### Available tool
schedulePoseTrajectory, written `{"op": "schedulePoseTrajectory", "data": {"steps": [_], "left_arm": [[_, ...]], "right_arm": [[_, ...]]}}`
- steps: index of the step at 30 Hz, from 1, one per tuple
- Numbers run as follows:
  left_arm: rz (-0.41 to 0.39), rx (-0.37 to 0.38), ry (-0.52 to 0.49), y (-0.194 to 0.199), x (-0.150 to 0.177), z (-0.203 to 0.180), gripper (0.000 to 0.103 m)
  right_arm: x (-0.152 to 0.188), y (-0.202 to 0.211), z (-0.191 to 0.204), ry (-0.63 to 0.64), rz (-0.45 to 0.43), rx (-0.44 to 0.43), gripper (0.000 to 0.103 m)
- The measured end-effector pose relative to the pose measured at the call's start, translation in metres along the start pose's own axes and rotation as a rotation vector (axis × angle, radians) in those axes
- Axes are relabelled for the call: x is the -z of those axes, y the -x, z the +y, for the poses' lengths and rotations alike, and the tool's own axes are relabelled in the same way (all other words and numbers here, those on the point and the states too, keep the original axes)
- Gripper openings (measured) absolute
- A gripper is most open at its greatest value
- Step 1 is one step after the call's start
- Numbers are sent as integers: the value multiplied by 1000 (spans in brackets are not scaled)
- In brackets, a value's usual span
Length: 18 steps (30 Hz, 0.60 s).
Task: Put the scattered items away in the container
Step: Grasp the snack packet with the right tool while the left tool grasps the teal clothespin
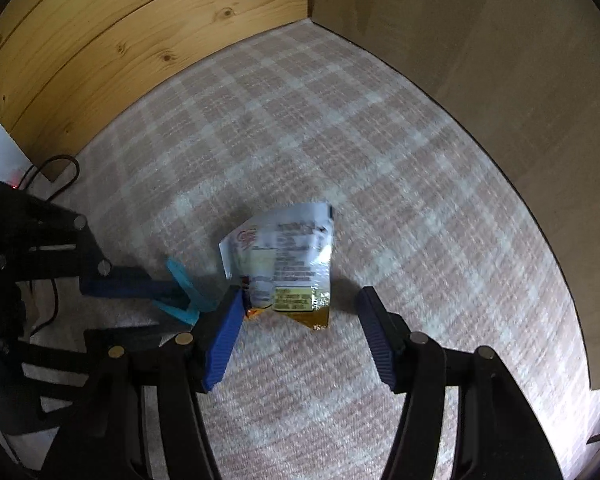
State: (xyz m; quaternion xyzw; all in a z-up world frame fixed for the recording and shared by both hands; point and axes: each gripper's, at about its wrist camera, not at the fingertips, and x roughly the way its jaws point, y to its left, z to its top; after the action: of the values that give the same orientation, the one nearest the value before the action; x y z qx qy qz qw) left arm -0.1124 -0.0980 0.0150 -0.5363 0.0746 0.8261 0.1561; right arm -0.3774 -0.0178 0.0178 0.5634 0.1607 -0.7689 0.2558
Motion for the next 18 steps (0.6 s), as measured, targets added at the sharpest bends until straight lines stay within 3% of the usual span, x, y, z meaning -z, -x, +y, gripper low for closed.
{"op": "schedulePoseTrajectory", "data": {"steps": [2, 6, 18], "left_arm": [[-6, -30, 15, 1, 2, 0, 4], [-12, -30, 83, 3, 8, 7, 4], [-23, -78, 149, 12, 17, -5, 4]], "right_arm": [[-2, 0, 2, 12, -10, 8, 46], [-7, 0, 0, -12, -13, -2, 9], [8, 15, -21, -153, -51, -133, 0]]}}
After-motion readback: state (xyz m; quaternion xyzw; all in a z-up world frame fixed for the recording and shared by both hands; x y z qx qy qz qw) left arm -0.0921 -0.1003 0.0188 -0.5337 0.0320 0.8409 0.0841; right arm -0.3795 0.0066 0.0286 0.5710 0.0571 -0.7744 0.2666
